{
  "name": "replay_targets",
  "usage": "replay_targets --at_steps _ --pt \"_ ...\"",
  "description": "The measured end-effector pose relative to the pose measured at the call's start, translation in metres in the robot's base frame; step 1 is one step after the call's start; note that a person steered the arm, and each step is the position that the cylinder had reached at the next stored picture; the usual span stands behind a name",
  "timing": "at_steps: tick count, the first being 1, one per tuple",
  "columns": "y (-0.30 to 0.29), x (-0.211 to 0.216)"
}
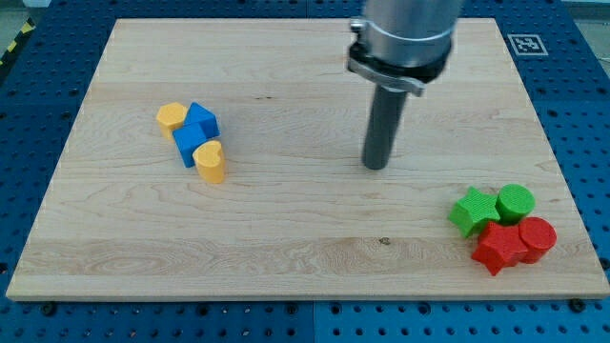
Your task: Move the yellow heart to the left side of the green star
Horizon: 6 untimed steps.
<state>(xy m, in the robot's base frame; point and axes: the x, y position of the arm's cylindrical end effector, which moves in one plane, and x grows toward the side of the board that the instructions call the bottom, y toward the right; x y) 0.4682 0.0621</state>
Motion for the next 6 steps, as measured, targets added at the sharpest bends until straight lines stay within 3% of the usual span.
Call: replay_targets --at_steps 2,4,6 --pt "-0.098 0.002" --pt "-0.158 0.055" --pt "-0.202 0.018"
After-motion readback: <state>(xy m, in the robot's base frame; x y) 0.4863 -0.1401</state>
